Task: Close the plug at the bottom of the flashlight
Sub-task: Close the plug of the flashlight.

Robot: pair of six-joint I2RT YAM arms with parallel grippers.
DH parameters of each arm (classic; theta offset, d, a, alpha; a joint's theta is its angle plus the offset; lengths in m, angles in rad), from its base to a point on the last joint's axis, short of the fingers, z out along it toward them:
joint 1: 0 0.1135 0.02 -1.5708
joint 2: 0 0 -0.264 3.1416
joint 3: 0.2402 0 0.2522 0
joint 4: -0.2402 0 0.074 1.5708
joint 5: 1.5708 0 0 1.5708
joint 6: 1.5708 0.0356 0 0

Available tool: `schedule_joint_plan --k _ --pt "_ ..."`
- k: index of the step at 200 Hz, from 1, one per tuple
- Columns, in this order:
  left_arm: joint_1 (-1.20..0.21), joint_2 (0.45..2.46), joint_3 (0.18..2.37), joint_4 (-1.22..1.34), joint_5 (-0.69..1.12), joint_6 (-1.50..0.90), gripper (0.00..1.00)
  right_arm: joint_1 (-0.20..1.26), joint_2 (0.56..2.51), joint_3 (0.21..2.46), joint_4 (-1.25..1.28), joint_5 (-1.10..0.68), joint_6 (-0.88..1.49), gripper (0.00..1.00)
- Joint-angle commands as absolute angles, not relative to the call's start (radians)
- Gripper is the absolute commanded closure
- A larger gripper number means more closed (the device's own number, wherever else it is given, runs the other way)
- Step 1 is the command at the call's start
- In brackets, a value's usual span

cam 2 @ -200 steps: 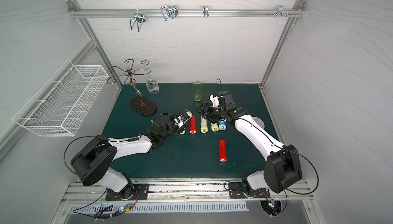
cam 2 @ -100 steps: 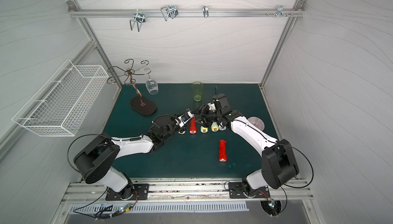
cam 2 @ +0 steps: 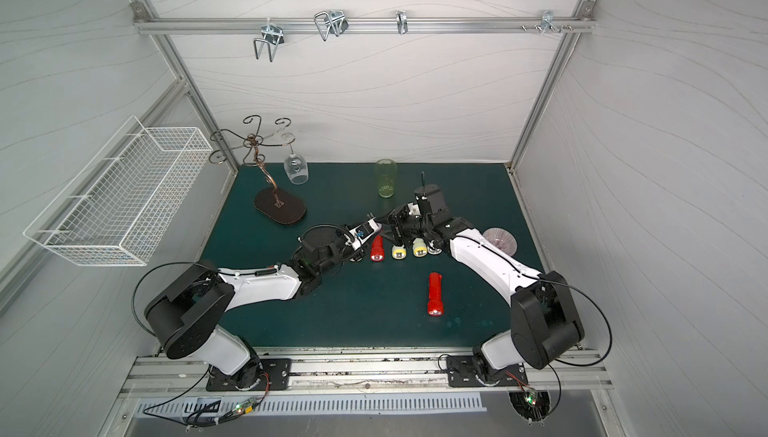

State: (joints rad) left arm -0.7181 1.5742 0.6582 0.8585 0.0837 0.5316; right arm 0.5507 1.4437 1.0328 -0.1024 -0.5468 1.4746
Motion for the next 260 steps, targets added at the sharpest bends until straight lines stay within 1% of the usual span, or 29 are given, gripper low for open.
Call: schedule_joint_plan --k 1,55,121,145,181,198,210,218,230,260 --pt "-0.727 1.562 0.701 0.973 0.1 0.534 1.0 0.562 1.456 1.028 -0.077 -0.522 1.487 0.54" --pt "-0.731 1.56 0.693 0.99 0.104 0.534 1.0 0.57 1.478 1.022 -0.054 -0.516 1.502 0.55" --pt "-0.735 1.559 0.691 0.996 0.102 0.535 1.0 0.571 1.48 1.026 -0.051 -0.497 1.508 0.47" --pt "-0.735 1.56 0.692 0.999 0.1 0.535 1.0 0.572 1.477 1.026 -0.052 -0.497 1.512 0.51" --pt "-0.736 1.563 0.693 0.999 0.096 0.537 1.0 0.584 1.478 1.022 -0.045 -0.495 1.523 0.63" --pt "-0.737 1.563 0.693 1.002 0.097 0.537 1.0 0.589 1.485 1.023 -0.042 -0.493 1.528 0.65" --pt "-0.739 1.561 0.694 1.003 0.096 0.537 1.0 0.593 1.491 1.023 -0.034 -0.494 1.531 0.7" --pt "-0.739 1.56 0.695 1.003 0.095 0.537 1.0 0.596 1.495 1.021 -0.028 -0.495 1.533 0.71" --pt "-0.739 1.559 0.695 1.003 0.094 0.538 1.0 0.598 1.496 1.013 -0.014 -0.494 1.543 0.78" --pt "-0.739 1.555 0.697 1.003 0.082 0.534 1.0 0.598 1.48 1.0 -0.018 -0.477 1.544 0.81"
